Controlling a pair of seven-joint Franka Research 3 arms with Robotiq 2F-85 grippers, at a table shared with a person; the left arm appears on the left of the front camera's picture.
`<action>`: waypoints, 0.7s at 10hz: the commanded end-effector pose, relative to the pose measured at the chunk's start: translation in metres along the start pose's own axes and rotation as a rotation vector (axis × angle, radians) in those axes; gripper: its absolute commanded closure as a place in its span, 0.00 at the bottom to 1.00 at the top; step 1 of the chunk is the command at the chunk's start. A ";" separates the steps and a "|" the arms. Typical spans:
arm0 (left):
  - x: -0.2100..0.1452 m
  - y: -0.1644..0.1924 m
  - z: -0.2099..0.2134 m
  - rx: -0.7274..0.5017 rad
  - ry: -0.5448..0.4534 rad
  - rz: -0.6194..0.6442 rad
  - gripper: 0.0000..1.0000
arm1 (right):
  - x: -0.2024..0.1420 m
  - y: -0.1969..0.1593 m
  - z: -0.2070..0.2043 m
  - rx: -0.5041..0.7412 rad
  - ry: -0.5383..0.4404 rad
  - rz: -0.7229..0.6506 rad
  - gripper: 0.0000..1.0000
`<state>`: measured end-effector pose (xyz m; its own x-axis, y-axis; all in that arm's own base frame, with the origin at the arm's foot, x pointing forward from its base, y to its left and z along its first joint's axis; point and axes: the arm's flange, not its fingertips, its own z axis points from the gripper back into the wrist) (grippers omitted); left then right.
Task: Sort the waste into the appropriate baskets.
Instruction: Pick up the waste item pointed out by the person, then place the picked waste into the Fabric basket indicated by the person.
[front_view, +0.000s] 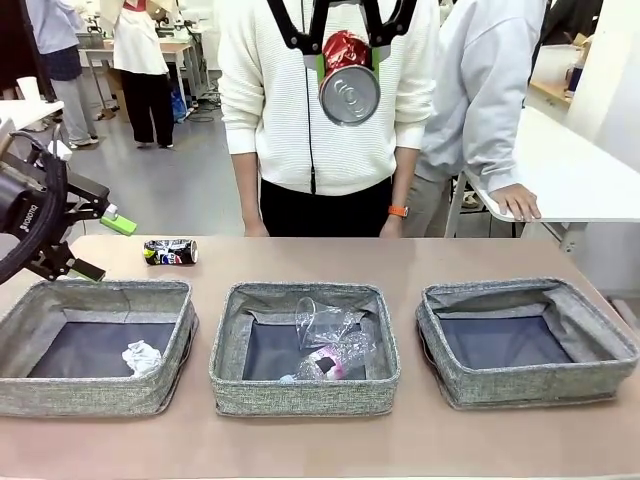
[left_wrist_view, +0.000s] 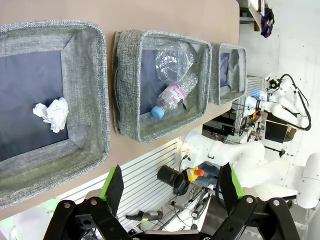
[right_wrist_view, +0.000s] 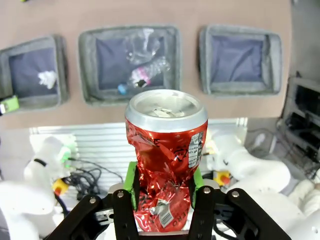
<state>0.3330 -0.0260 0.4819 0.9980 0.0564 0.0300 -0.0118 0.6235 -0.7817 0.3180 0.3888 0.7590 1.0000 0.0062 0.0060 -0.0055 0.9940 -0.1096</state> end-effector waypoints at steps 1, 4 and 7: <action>-0.001 0.002 0.003 0.001 0.008 -0.022 0.00 | -0.002 -0.002 -0.001 0.012 -0.008 0.007 0.54; -0.001 0.002 0.003 0.001 0.008 -0.022 0.00 | -0.002 -0.002 -0.001 0.012 -0.008 0.007 0.54; -0.001 0.002 0.003 0.001 0.008 -0.022 0.00 | -0.002 -0.002 -0.001 0.012 -0.008 0.007 0.54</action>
<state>0.3330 -0.0260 0.4819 0.9980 0.0564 0.0300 -0.0117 0.6235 -0.7817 0.3180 0.3888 0.7590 1.0000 0.0062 0.0061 -0.0055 0.9940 -0.1096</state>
